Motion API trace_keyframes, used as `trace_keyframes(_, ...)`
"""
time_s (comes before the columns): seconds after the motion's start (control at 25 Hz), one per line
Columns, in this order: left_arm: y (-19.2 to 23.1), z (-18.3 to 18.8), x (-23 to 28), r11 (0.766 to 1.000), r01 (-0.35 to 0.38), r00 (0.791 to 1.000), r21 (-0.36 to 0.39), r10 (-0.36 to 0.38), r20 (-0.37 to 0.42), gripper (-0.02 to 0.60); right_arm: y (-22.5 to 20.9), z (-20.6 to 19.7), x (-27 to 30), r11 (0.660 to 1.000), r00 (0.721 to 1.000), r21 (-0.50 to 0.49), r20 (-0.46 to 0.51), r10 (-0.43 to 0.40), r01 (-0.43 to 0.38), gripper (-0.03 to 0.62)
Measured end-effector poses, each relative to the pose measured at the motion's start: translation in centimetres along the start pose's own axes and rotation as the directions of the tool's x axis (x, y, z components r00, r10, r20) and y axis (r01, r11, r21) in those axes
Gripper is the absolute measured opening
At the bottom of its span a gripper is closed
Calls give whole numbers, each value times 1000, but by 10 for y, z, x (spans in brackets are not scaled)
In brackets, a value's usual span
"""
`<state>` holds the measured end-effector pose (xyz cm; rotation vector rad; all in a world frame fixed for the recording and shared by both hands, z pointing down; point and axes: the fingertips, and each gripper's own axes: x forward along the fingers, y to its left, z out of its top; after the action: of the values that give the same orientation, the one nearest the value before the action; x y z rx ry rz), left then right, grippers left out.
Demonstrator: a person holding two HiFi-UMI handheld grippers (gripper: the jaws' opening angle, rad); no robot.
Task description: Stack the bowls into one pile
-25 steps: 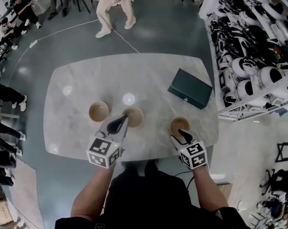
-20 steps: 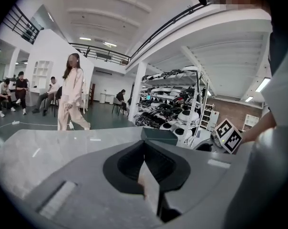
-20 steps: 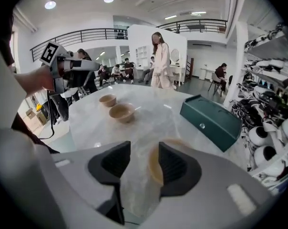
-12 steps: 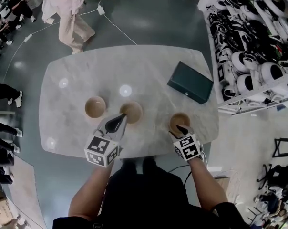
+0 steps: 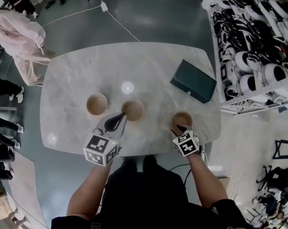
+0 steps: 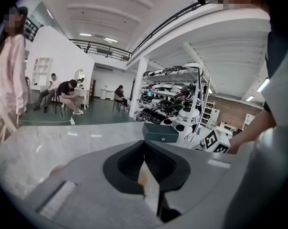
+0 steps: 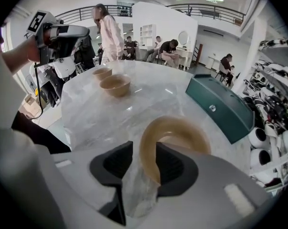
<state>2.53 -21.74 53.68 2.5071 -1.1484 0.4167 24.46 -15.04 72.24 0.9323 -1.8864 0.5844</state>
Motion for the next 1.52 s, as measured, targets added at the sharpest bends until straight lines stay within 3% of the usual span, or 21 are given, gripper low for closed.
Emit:
trace_keyframes(0.16,2,0,-4,1000,-10,1000,-3,10,2,11,-2,-8,5,1000,999,-19,-44,-7,6,143)
trace_keyframes(0.32,4,-1,-11,1000,-20,1000,-10,20,5,11,-6,-9,3,996,996,-85,-71,-46,40,81)
trace_keyframes(0.56,9,1,-22,1000,-20,1000,-19,20,23,11,-12,4,-10,990,994,-102,-50,-100,94,21)
trace_keyframes(0.84,19,8,-45,1000,-21,998,-23,22,56,11,-9,34,-36,984,989,-94,14,-148,148,18)
trace_keyframes(1.52,87,2,-143,999,-45,991,-12,47,127,10,101,157,-72,945,965,-242,201,-171,218,18)
